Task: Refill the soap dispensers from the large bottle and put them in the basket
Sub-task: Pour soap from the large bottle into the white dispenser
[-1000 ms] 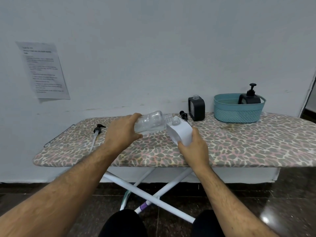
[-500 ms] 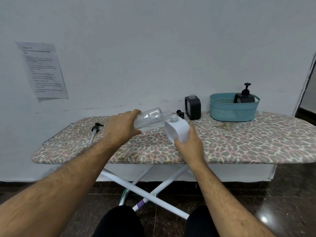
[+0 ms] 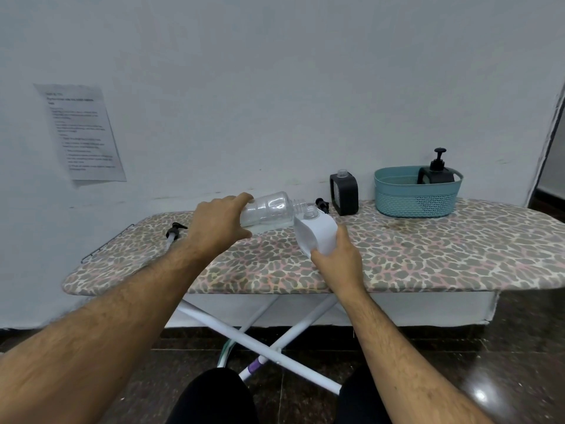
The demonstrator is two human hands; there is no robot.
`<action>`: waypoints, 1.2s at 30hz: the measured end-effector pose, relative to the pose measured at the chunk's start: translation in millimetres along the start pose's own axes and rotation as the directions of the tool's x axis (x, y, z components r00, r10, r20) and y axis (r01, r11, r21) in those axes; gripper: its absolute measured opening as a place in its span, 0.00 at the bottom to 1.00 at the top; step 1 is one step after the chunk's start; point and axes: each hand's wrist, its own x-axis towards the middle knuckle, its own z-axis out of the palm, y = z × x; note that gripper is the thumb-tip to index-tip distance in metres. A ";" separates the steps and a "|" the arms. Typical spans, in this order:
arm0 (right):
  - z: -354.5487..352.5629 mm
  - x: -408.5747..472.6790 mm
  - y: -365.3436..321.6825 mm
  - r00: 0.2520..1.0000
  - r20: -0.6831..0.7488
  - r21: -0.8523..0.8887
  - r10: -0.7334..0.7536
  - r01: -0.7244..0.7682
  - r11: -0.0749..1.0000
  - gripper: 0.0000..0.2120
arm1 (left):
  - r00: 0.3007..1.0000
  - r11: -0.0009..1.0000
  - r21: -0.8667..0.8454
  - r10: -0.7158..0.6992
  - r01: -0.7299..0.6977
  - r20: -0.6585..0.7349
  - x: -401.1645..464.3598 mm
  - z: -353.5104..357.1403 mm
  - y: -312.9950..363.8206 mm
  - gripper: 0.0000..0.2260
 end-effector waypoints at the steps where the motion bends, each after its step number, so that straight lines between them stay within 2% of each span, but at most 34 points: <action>1: -0.1 0.3 0.1 1.000 0.001 -0.002 0.000 0.000 1.000 0.31 | 1.000 1.000 0.004 0.002 -0.002 0.000 0.3 -0.5 0.1 0.31; 36: -1.0 0.9 0.9 1.000 0.016 -0.022 0.001 0.000 1.000 0.33 | 1.000 0.996 0.087 0.025 -0.026 0.007 9.1 -7.1 0.1 0.30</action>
